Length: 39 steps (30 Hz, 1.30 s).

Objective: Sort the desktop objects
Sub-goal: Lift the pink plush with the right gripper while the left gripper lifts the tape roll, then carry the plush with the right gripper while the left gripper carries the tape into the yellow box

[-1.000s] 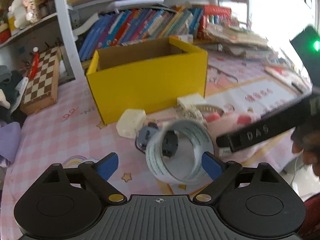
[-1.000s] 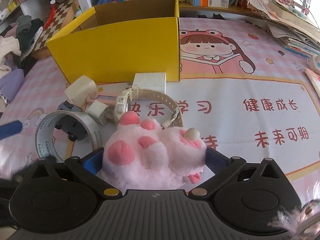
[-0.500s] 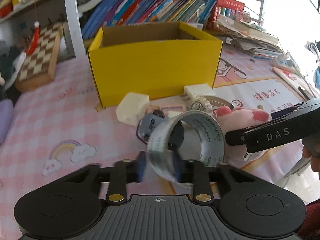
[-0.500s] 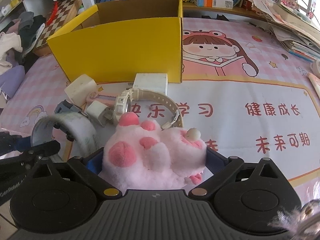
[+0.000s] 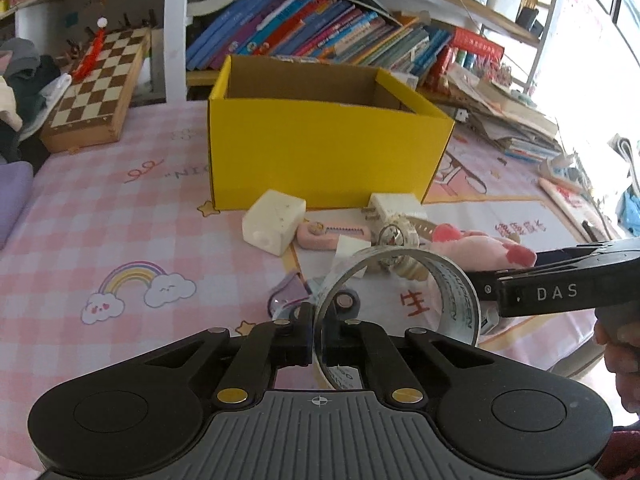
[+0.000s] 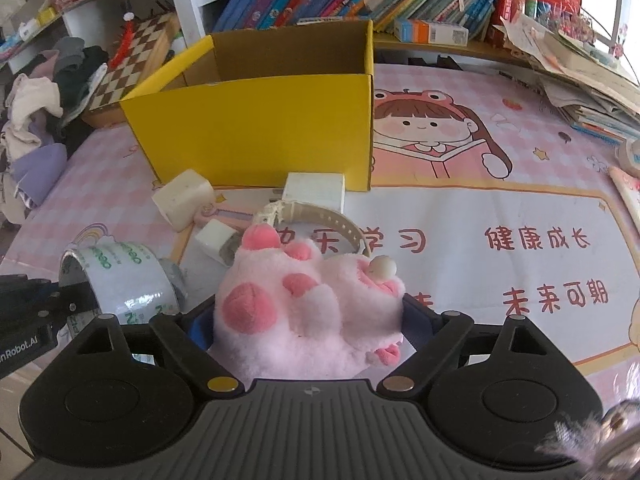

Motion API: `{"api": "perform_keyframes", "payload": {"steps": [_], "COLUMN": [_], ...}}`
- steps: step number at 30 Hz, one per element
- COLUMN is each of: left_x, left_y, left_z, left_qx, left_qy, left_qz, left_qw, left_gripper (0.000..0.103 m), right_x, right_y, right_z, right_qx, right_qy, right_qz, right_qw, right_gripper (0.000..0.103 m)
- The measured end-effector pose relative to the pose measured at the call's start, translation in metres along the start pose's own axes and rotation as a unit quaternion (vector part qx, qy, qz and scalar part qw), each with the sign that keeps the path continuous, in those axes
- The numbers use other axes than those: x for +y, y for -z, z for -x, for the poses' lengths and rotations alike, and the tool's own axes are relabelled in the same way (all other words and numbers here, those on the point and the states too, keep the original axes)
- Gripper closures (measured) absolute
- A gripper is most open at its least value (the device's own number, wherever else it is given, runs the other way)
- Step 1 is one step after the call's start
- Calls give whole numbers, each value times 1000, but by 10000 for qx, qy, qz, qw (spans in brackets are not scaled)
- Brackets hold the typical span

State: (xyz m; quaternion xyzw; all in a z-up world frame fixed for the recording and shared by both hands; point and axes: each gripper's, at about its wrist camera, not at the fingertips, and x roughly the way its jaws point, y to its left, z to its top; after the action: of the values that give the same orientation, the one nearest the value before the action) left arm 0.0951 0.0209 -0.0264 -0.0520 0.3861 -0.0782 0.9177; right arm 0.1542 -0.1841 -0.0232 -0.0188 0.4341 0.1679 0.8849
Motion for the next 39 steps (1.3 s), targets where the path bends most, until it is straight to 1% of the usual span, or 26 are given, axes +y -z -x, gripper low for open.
{"api": "perform_keyframes", "payload": {"steps": [3,9,23,29,32,39], "left_x": [1,3,2,2,2,4], "left_y": [1,-2,-1,-4,-5,-12], "left_z": [3,15,25,30,30,29], "left_qx": [-45,-253,-389,-472,-474,-521], "left_qy": [-17,-65,2,38,58,66], "left_qz": [39,101,16,-61,-55,-47], "left_qw": [10000,9996,9992,9989,9988,9986], "left_gripper": [101,101,100,100,100,100], "right_x": [1,6,12,18,21,21], "right_y": [2,5,12,12,13,3], "right_z": [2,11,21,26,26,27], "right_qx": [7,-70,-103,-91,-56,-122], "right_qy": [-5,-8,42,104,70,40], "right_qz": [2,71,192,553,624,675], "right_qw": [10000,9999,9998,9984,9980,9976], "right_gripper": [14,14,14,14,14,13]}}
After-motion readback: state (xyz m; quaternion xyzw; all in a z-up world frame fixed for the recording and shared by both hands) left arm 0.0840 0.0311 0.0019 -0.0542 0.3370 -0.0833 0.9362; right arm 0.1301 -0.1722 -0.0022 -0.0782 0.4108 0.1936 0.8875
